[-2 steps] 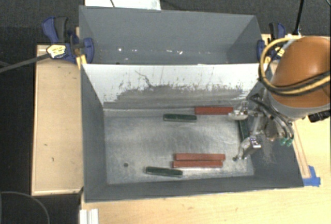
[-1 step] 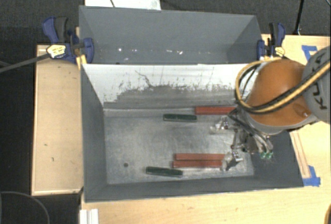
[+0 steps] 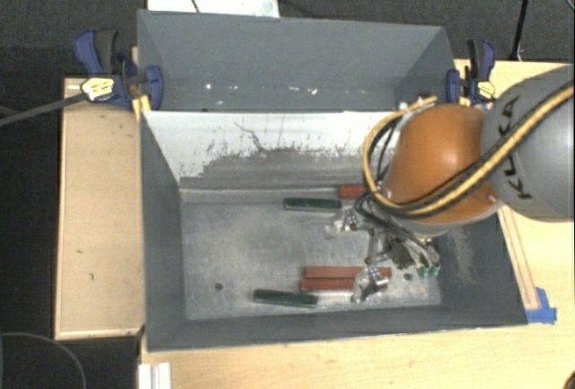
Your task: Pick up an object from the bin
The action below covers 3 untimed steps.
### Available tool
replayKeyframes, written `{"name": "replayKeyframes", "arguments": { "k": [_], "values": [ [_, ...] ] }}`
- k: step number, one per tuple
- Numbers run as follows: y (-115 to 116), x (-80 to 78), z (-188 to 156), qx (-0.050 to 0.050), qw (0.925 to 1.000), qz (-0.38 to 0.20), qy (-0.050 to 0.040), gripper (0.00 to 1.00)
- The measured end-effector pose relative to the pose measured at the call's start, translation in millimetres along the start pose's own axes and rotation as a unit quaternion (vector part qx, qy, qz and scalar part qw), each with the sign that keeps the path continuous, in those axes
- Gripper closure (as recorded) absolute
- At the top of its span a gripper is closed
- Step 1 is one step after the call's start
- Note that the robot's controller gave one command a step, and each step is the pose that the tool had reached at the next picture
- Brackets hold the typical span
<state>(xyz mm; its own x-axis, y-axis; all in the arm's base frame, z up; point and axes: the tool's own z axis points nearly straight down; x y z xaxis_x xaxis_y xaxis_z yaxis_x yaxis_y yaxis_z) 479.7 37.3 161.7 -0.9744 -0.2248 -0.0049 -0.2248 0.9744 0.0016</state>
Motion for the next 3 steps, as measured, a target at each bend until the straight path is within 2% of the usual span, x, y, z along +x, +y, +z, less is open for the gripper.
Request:
{"name": "replayKeyframes", "arguments": {
  "k": [1, 2, 3],
  "values": [
    [-13.1, -0.3, 12.9, 0.001, 0.9963, 0.085, 0.0022, 0.00],
    [-10.4, -11.2, 78.3, 0.001, 0.9991, 0.042, -0.0014, 0.00],
    [-9.0, -17.3, 95.4, 0.001, 0.9946, 0.103, -0.0112, 1.00]
  ]
}}
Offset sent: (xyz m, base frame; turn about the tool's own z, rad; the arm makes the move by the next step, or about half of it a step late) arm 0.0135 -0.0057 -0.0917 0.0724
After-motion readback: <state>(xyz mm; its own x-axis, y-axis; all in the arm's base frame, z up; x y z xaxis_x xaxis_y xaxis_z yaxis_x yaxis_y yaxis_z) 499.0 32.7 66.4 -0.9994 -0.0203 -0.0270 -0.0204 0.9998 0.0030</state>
